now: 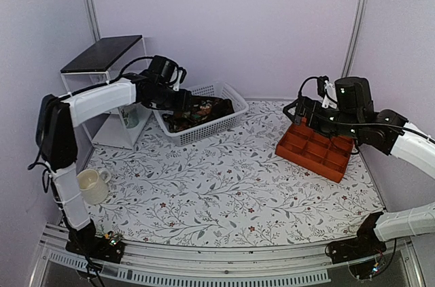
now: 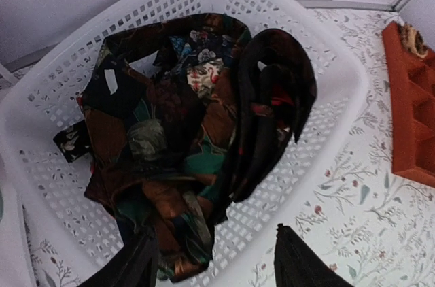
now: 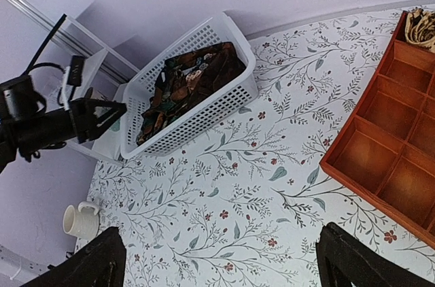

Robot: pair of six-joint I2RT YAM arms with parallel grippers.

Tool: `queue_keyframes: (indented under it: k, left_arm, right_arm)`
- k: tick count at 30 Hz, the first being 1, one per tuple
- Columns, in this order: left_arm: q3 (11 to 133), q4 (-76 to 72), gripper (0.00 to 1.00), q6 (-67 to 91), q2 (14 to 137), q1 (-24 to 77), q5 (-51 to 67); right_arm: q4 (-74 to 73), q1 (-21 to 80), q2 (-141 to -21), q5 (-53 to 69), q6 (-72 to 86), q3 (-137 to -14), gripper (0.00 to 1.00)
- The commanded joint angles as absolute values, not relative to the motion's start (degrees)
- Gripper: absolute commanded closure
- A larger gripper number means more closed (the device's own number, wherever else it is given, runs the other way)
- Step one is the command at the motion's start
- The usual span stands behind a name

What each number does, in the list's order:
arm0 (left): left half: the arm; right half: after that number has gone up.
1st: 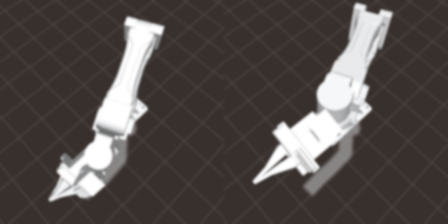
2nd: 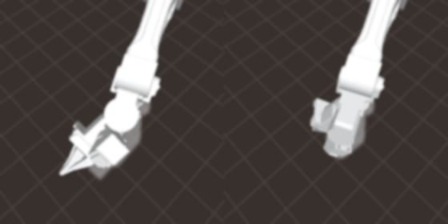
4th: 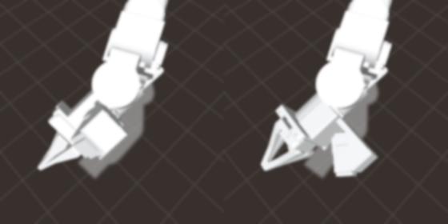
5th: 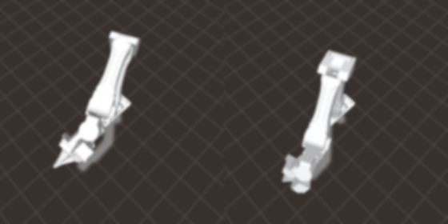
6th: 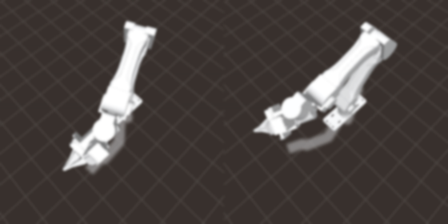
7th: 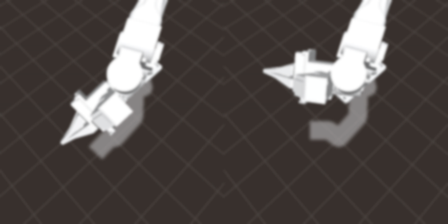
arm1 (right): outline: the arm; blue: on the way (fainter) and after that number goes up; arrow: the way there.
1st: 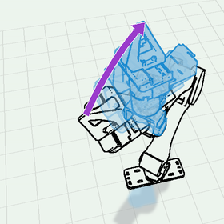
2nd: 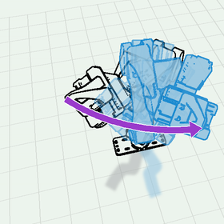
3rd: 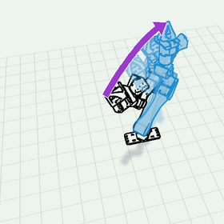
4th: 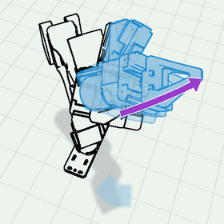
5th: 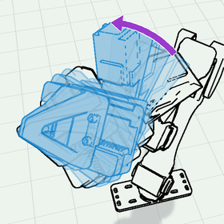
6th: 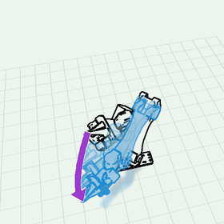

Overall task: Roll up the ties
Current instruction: Pick up the tie from the center of the board.

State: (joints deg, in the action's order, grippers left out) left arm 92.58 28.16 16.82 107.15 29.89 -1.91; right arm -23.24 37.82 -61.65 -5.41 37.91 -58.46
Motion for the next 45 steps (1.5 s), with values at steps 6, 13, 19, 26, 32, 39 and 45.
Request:
queue_keyframes:
  k: [6, 13, 19, 26, 32, 39, 45]
  left_arm:
    - [111.90, 32.79, 0.33, 11.66, 127.29, 29.26, -12.36]
    - [124.38, 34.48, 0.35, 15.13, 136.39, 25.67, -19.59]
    - [125.17, 31.07, 0.29, 15.31, 138.69, 23.23, -17.18]
    - [125.93, 30.69, 0.23, 15.59, 141.60, 22.06, -12.08]
    - [123.16, 30.98, 0.24, 13.57, 138.63, 23.81, -8.09]
    - [116.58, 30.05, 0.31, 10.59, 130.32, 27.20, -3.50]
    - [112.80, 29.02, 0.33, 9.17, 128.50, 28.59, 1.19]
  right_arm:
    - [-20.90, 37.80, -58.10, -2.32, 38.71, -55.37, 0.01]
    - [-20.66, 37.84, -58.17, -1.85, 38.55, -54.77, 0.01]
    - [-20.81, 37.80, -58.27, -1.80, 37.99, -55.02, 0.01]
    - [-20.75, 37.79, -58.51, -2.29, 37.13, -55.57, 0.01]
    - [-20.63, 37.80, -59.73, -2.07, 37.08, -55.86, 0.01]
    - [-20.74, 37.86, -60.09, -2.27, 36.70, -56.00, 0.01]
    - [-20.99, 37.80, -59.88, -2.04, 36.48, -55.94, 0.01]
